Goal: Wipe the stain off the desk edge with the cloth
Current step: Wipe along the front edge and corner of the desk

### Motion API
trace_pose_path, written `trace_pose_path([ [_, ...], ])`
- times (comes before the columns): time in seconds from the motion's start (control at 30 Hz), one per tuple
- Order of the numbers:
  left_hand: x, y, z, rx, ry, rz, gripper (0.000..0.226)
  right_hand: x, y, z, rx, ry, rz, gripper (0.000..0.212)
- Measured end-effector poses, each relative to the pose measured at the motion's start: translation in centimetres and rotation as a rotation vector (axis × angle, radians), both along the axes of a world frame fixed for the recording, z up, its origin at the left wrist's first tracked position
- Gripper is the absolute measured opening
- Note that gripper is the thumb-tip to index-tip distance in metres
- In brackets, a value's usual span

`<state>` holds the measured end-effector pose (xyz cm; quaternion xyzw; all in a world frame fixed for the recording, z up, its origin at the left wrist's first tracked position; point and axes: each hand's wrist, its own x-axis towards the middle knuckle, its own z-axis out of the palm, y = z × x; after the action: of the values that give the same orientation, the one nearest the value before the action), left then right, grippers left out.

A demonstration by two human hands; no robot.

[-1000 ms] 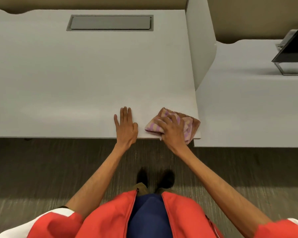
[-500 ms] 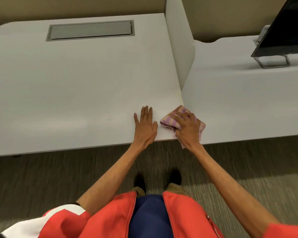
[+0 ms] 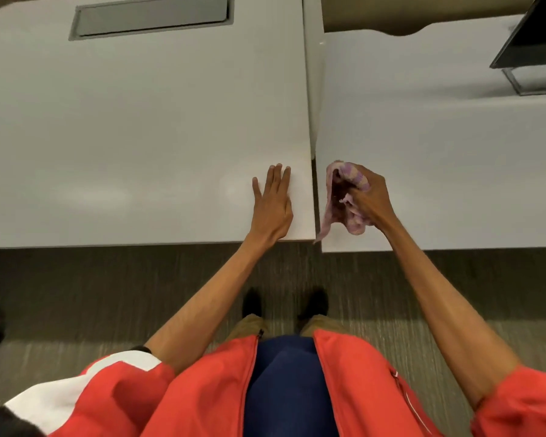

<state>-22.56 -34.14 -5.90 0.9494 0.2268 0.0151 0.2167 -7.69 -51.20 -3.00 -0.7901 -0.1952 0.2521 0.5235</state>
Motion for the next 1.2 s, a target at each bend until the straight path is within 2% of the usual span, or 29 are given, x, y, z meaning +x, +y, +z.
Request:
trace_pose_path([
  [0.23,1.3,-0.9,-1.0,0.057,0.096,0.039,0.057,3.8,1.2,-4.0,0.101,0.098,0.053,0.022],
  [0.4,1.2,-1.0,-1.0,0.088,0.141,0.017,0.057,5.9,3.5,-6.2,0.114,0.127,0.123,0.039],
  [0.6,1.4,-1.2,-1.0,0.094,0.141,0.029,0.056,5.9,7.4,-6.6,0.143,0.178,0.147,0.044],
  [0.8,1.6,-1.1,-1.2,0.058,0.121,0.039,0.055,4.1,8.1,-7.4,0.161,0.246,0.077,0.044],
  [1.0,1.6,-1.0,-1.1,0.017,0.115,0.041,0.055,1.1,5.3,-6.2,0.150,0.253,0.135,0.043],
  [1.2,1.3,-0.2,-0.9,-0.052,0.099,-0.011,0.055,-5.7,0.5,-6.9,0.146,0.376,0.096,0.029],
])
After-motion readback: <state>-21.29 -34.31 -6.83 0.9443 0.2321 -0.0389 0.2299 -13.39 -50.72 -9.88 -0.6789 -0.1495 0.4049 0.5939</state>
